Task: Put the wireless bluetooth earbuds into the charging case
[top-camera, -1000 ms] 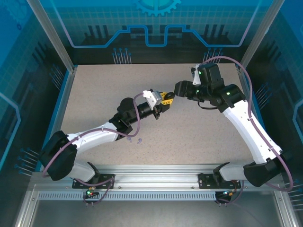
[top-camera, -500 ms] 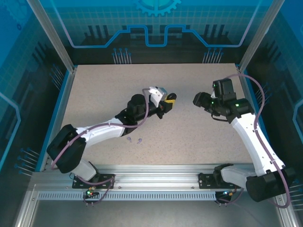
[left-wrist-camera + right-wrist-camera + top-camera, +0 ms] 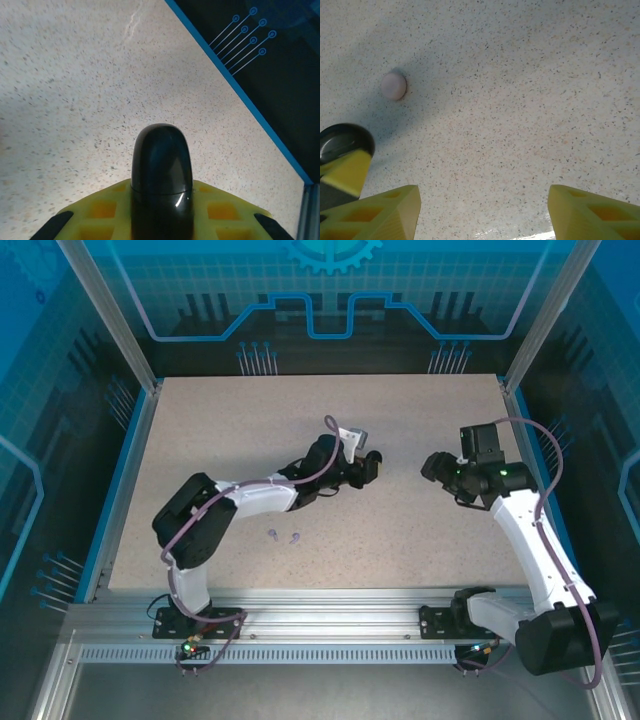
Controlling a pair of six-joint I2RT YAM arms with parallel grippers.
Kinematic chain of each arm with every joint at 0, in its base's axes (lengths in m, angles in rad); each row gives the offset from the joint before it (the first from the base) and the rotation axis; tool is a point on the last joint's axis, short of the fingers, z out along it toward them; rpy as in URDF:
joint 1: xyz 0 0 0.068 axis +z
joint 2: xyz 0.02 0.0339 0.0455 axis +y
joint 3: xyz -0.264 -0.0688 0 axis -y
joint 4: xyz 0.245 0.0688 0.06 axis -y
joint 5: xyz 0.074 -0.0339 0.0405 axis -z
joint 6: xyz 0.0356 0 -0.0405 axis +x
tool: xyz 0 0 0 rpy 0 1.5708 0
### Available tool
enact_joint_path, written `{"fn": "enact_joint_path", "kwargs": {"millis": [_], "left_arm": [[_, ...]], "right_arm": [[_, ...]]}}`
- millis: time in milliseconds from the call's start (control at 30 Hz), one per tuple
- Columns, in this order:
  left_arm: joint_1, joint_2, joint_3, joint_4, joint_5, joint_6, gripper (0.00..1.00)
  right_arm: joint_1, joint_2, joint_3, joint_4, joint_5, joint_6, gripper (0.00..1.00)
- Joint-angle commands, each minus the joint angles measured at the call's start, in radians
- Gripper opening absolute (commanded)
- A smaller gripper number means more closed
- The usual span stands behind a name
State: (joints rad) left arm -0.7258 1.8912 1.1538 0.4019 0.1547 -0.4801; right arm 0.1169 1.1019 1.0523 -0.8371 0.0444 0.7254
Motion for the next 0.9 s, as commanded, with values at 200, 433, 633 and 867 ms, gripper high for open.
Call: {"fn": "enact_joint_path", "kwargs": {"millis": [200, 433, 633, 867], "left_arm": [[-0.008, 0.214, 0.225, -0.095, 0.119, -0.295, 0.00], [-0.015, 0.362, 0.395, -0.175, 0.149, -0.446, 0.00], [-0.016, 0.453, 0.527, -0.300, 0.151, -0.536, 0.01], [-0.015, 0.531, 0.671, -0.454, 0.169, -0.550, 0.19]], "right_arm": [[-0.043, -0.037, -0.042, -0.002, -0.016, -0.022, 0.69], [-0.047, -0.051, -0.040, -0.015, -0.011, -0.021, 0.69], [-0.055, -0.066, -0.037, -0.031, -0.006, -0.032, 0.69], [-0.064, -0.073, -0.037, -0.036, -0.012, -0.039, 0.69]]}}
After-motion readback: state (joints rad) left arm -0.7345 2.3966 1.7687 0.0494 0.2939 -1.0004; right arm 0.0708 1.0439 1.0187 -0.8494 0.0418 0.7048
